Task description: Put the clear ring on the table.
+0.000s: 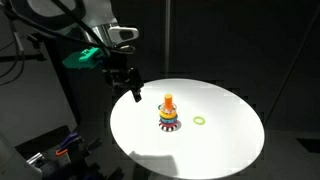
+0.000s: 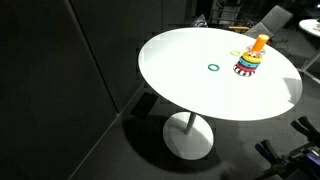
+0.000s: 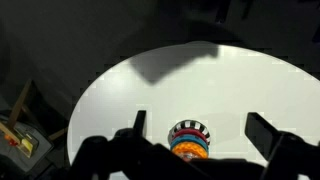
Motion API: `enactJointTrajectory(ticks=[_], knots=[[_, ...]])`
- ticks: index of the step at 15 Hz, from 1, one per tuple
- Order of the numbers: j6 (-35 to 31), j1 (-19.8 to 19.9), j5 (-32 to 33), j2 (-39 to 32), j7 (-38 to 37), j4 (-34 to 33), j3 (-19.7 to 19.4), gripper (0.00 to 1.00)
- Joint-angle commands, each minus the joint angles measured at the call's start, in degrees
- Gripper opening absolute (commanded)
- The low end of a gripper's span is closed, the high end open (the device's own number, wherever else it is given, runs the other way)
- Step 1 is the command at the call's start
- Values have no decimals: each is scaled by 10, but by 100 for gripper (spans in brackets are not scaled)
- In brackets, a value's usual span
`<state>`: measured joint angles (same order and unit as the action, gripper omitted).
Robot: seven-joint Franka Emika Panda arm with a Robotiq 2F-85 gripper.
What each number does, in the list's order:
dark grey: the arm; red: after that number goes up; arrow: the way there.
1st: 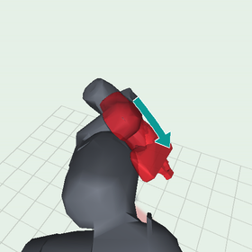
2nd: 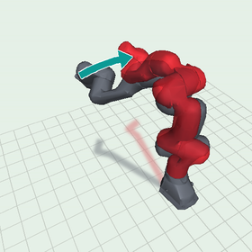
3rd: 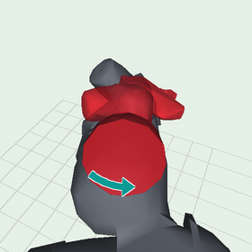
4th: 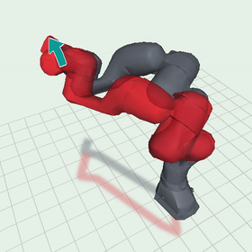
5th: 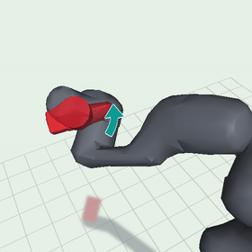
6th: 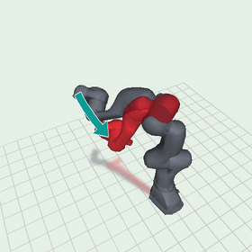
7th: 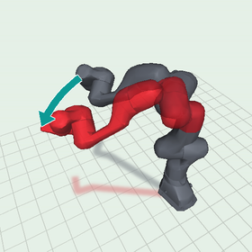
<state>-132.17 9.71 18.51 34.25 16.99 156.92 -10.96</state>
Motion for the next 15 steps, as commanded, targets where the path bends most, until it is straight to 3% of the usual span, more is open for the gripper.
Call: enactJointTrajectory(ticks=[1, 9, 15], knots=[[2, 2, -2, 0, 1, -1, 2, 100], [-16, -6, -22, -39, -14, -34, 2, 100], [-66, -25, -66, -132, -23, -91, 3, 100]])
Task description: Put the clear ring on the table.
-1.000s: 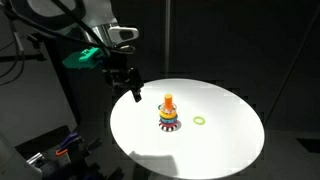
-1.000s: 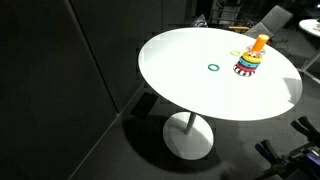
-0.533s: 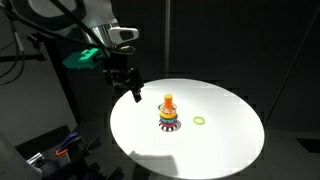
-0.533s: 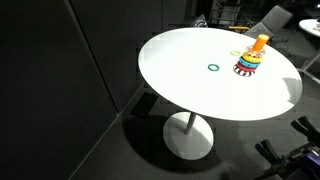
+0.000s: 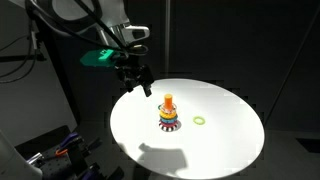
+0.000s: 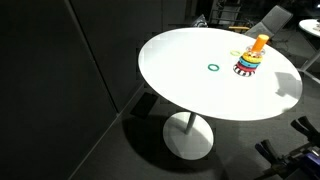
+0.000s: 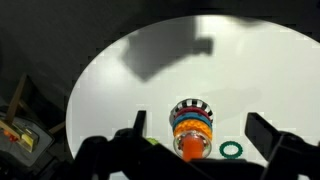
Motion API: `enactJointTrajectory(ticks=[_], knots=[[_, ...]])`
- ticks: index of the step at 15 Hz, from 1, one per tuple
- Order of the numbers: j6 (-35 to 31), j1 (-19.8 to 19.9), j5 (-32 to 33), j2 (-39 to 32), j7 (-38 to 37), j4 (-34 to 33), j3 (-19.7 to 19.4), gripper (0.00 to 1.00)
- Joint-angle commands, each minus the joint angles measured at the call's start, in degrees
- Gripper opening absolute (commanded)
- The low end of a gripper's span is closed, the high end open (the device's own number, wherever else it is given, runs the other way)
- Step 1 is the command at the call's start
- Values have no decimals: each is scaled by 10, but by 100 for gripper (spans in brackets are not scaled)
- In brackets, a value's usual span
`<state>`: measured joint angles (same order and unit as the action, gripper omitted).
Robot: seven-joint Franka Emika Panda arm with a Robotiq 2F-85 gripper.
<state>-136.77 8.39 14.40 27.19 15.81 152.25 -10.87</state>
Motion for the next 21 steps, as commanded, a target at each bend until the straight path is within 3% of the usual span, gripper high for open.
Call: enactJointTrajectory(ticks=[1, 11, 21], knots=[[-35, -14, -32, -80, -16, -53, 4, 100], [-193, -31, -116, -254, -44, -112, 25, 100], [-211, -22, -115, -275, -54, -116, 32, 100]])
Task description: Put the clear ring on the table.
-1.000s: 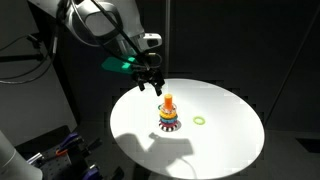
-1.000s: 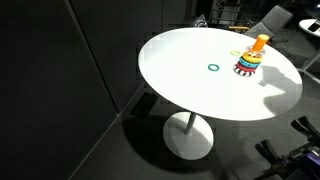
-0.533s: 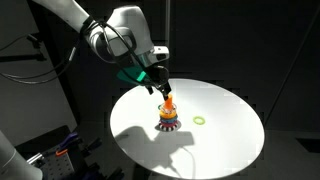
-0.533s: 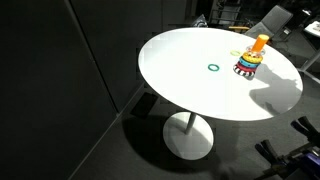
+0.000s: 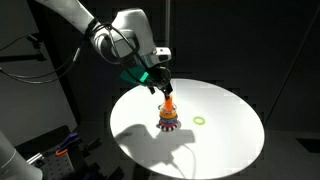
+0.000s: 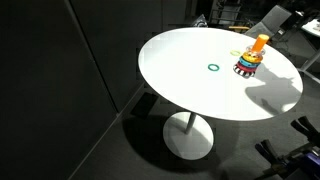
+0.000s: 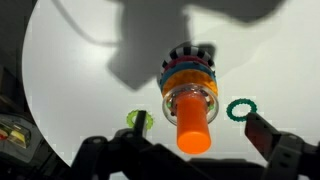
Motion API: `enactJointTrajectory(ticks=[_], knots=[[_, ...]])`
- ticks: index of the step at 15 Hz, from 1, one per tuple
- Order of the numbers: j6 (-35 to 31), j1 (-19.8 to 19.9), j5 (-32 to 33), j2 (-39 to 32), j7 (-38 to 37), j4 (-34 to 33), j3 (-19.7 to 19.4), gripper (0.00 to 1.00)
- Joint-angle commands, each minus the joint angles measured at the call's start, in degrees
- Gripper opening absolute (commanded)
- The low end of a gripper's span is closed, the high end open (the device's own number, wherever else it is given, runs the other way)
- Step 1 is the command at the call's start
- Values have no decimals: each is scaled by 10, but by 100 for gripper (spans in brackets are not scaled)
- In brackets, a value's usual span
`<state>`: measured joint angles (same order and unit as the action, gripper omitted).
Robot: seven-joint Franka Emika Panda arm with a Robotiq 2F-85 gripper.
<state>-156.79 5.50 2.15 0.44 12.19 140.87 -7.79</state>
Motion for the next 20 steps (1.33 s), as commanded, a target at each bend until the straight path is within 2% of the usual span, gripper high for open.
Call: enactJointTrajectory(ticks=[1, 4, 7, 14, 20], knots=[[-21, 9, 6, -12, -22, -1, 0, 100], [-61, 14, 4, -29, -43, 0, -2, 100], [-89, 16, -26, -50, -35, -1, 4, 100], [-117, 23, -158, -98, 38, -10, 42, 100], [-143, 28, -180, -137, 52, -29, 52, 100]])
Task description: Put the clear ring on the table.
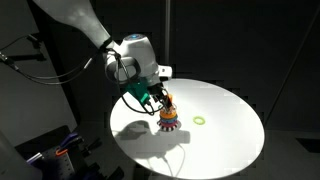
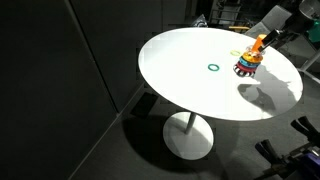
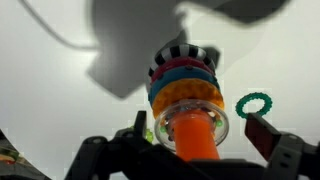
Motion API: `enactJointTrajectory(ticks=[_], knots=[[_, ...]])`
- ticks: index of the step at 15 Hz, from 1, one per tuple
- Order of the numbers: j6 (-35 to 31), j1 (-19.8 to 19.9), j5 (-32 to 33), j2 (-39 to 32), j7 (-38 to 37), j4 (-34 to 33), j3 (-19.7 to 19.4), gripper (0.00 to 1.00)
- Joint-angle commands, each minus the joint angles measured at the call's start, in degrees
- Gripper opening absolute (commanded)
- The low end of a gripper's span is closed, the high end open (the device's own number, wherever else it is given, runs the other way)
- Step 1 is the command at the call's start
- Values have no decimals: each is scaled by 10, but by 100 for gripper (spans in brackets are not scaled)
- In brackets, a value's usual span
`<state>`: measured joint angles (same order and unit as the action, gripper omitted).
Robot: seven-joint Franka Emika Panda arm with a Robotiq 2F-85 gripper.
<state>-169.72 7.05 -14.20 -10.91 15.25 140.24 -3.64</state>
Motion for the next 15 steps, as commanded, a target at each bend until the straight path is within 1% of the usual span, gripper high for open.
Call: enactJointTrajectory(ticks=[1, 5, 15], knots=[[-17, 16, -18, -31, 23, -28, 13, 100], [-25, 32, -22, -59, 28, -53, 31, 100], [-28, 101, -20, -105, 51, -92, 104, 100]])
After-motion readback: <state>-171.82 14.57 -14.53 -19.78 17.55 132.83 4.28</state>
